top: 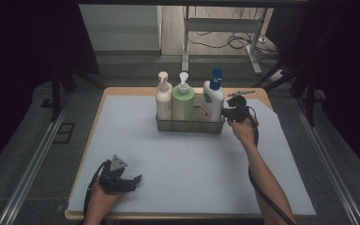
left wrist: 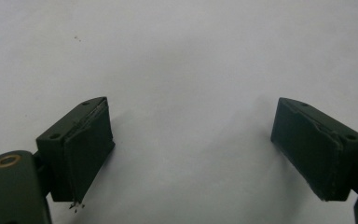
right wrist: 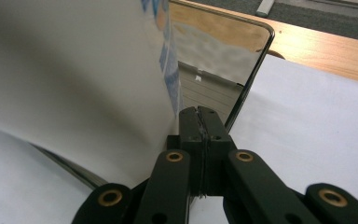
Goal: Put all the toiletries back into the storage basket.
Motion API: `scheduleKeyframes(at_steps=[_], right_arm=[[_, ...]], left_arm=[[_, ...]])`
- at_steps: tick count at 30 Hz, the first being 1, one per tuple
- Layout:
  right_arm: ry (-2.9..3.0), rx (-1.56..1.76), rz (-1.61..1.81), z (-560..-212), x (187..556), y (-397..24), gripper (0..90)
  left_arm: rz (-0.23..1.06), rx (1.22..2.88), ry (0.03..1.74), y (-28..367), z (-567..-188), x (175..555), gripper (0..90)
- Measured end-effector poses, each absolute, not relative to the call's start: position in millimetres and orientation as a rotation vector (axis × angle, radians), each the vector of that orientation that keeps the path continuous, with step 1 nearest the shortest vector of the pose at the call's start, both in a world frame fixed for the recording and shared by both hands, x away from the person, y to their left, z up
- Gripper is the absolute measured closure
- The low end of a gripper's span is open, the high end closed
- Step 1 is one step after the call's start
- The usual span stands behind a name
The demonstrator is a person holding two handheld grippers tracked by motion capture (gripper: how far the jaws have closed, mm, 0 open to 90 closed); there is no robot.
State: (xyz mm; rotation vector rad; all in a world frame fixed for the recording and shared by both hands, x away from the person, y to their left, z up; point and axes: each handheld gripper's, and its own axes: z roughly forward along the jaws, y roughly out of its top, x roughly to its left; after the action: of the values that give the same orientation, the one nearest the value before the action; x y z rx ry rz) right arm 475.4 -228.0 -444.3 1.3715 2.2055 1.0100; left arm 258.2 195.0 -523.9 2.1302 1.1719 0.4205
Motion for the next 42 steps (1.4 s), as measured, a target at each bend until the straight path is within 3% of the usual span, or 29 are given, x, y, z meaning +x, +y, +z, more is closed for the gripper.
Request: scheduleKeyframes(at_steps=[42], right_arm=[[2.28,1.388,0.949,-462.6,482.6,-210.9,87.6]], left_arm=[[0.419,2.13,1.172,195.0,-524.0,258.4,12.3]])
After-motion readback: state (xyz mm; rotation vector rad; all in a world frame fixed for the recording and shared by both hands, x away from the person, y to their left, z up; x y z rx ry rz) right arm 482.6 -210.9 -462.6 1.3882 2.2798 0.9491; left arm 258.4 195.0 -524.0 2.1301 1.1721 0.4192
